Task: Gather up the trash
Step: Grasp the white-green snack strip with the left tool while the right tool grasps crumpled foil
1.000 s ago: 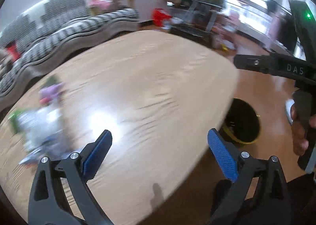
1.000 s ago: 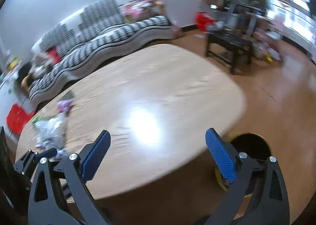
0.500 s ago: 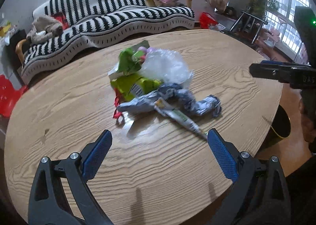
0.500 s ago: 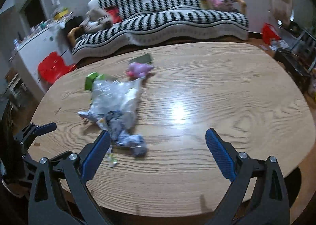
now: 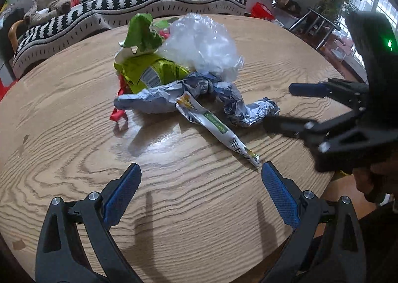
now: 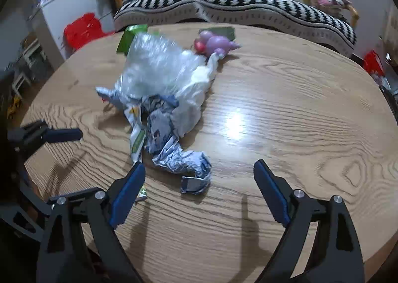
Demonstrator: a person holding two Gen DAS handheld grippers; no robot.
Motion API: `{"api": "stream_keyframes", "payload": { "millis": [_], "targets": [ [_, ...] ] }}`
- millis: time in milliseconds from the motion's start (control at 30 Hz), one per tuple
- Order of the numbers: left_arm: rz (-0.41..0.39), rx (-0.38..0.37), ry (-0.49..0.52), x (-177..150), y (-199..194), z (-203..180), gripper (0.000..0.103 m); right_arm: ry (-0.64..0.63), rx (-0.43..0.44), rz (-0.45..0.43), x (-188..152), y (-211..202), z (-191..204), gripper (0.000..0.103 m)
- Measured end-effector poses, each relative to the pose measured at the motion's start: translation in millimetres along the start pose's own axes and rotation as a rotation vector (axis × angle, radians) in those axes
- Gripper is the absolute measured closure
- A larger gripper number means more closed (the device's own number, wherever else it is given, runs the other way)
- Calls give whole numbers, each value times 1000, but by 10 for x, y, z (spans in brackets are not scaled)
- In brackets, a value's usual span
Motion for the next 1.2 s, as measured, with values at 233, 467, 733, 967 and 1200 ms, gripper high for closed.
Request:
{"api": "stream_keyframes", "payload": {
  "millis": [233, 467, 733, 967, 1200],
  "targets": [
    [-2, 9, -11, 7, 75, 15, 9, -55, 32, 28, -38, 203, 102, 48],
    [-7, 8, -41, 70, 159, 15, 9, -62, 49, 9, -12, 40, 83, 80],
    [-8, 31, -59, 194, 359, -149, 9, 0, 16, -53, -43, -372, -234, 81],
    [-10, 148, -3, 207, 483, -206, 40, 63, -23, -69, -175, -599, -560, 81],
    [-20, 131, 1, 190, 332, -234, 88, 113, -32, -87, -249, -748, -757, 81]
  ]
}}
Point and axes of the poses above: each gripper's, at about its wrist camera, not at the fingertips, and y roughly the way its jaws point, z to its left, x to its top, the point moved 5 cm from there along y, roughly the way its jaws point, and after that the axes turned 10 degrees about -x, right-handed, at the moved point
